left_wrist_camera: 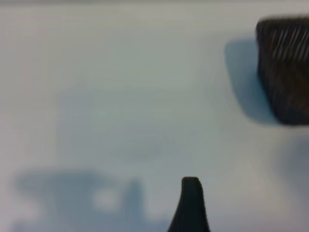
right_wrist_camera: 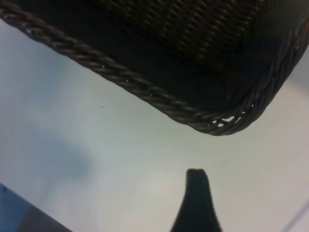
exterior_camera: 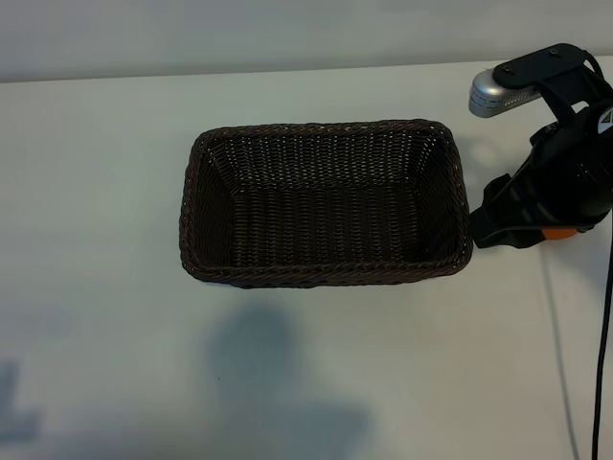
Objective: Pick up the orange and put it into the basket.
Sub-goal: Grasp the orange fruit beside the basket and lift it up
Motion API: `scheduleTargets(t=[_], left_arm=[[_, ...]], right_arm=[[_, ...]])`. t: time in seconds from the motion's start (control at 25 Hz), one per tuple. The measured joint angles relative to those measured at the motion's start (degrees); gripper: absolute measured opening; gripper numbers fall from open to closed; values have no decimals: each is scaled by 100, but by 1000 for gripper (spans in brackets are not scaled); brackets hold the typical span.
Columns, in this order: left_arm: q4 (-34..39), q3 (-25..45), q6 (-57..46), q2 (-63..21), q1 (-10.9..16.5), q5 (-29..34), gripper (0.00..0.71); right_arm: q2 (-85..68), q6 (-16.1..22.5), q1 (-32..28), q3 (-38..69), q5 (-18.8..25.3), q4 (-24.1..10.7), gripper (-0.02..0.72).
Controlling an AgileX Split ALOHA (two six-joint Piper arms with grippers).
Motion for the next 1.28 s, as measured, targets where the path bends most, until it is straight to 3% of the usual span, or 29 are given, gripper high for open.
scheduleTargets(t=[0.48,1.28], left_arm=[[18,1010,0,-24,0,0,594],[23,1288,0,-24,0,-437,594]], right_arm=[[0,-5,0,0,0,0,525],[0,-5,0,0,0,0,525]])
